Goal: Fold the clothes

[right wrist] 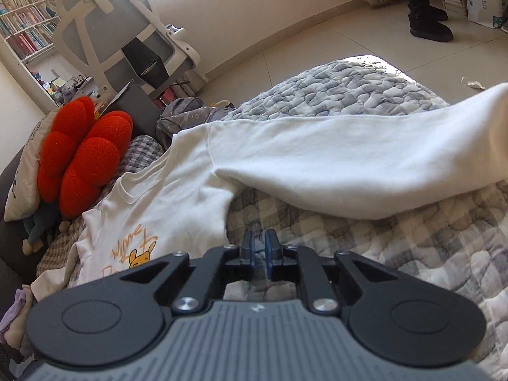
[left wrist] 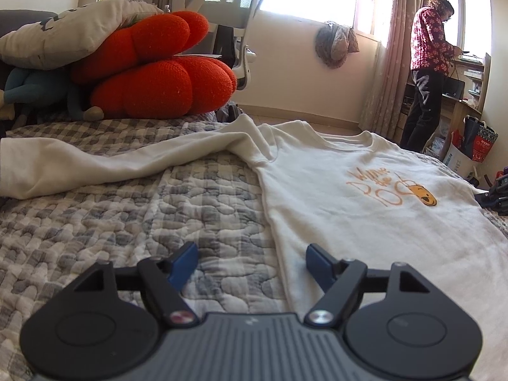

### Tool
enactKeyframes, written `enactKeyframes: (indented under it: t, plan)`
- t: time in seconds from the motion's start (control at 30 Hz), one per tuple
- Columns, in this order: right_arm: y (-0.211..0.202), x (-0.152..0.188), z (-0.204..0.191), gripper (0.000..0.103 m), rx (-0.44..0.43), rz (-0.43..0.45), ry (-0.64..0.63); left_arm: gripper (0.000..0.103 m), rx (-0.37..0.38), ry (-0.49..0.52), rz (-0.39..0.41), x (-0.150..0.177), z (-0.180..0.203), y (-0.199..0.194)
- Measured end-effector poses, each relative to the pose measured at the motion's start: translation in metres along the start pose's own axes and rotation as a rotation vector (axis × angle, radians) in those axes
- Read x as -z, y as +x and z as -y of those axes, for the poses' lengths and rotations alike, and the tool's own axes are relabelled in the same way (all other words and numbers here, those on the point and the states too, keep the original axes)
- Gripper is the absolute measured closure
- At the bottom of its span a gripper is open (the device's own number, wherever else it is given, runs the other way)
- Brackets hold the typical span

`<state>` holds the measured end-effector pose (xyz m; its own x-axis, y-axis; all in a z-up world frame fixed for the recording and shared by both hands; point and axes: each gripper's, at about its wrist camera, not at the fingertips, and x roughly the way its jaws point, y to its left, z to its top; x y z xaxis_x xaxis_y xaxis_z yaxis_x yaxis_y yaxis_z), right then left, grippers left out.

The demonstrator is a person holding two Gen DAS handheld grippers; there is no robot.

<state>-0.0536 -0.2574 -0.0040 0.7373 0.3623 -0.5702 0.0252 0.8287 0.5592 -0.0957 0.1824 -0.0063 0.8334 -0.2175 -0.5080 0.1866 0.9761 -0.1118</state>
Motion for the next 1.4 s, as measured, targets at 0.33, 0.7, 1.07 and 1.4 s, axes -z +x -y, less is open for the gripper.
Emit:
enactKeyframes:
  t: [0.33,0.7,1.07,1.4]
  plan:
    - [-0.067,0.054,-0.006,0.085,-0.062,-0.128,-0.123,0.026,-0.020,0.024,-0.005,0.000,0.003,0.000]
    - [-0.126,0.040,0.042,0.056,0.091,0.066,-0.021,0.025,-0.061,0.046,0.005,0.001,0.009,-0.001]
    - [-0.077,-0.013,0.121,0.056,0.082,0.307,0.525,0.024,-0.078,0.048,0.011,0.002,0.011,-0.001]
    - [-0.061,-0.056,0.073,0.093,0.303,0.434,0.260,0.023,-0.068,0.028,0.012,0.003,0.009,-0.002]
